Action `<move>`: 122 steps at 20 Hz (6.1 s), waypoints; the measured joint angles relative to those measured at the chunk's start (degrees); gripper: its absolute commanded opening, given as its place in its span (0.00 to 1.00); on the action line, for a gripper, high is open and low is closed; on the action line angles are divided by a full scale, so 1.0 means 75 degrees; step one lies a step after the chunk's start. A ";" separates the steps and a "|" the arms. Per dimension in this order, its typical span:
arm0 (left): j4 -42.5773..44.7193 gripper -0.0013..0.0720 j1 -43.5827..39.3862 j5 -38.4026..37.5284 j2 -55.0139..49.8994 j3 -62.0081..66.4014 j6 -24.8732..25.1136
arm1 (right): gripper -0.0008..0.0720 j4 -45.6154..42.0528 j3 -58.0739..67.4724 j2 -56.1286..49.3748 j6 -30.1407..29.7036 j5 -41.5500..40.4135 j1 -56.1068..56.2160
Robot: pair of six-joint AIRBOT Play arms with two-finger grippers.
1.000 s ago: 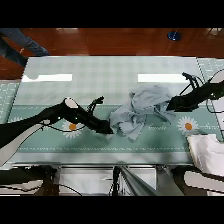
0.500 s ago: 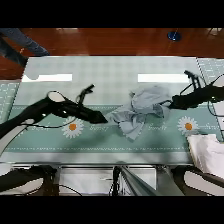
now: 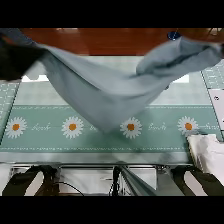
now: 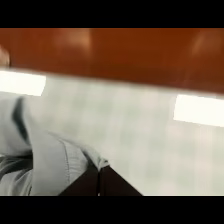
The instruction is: Fold the shirts.
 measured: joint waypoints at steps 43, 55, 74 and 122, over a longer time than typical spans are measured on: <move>0.3008 0.05 0.0353 0.2535 -0.2396 -0.4033 -0.1565 | 0.04 -0.0204 -0.0618 -0.6024 0.1518 -0.3241 0.2509; 0.3663 0.83 0.1411 -0.0201 -0.3281 -0.2375 -0.1769 | 0.52 -0.2352 0.0437 -0.5109 0.0801 -0.1475 0.2069; 0.2911 0.85 0.2841 -0.4252 0.0160 -0.6814 -0.2923 | 0.50 -0.2294 -0.1559 -0.4220 0.0612 -0.0239 -0.1507; 0.1489 0.05 -0.1501 -0.0341 -0.3416 -0.6892 -0.2917 | 0.04 0.0414 -0.1766 -0.7175 -0.1250 0.1207 -0.0624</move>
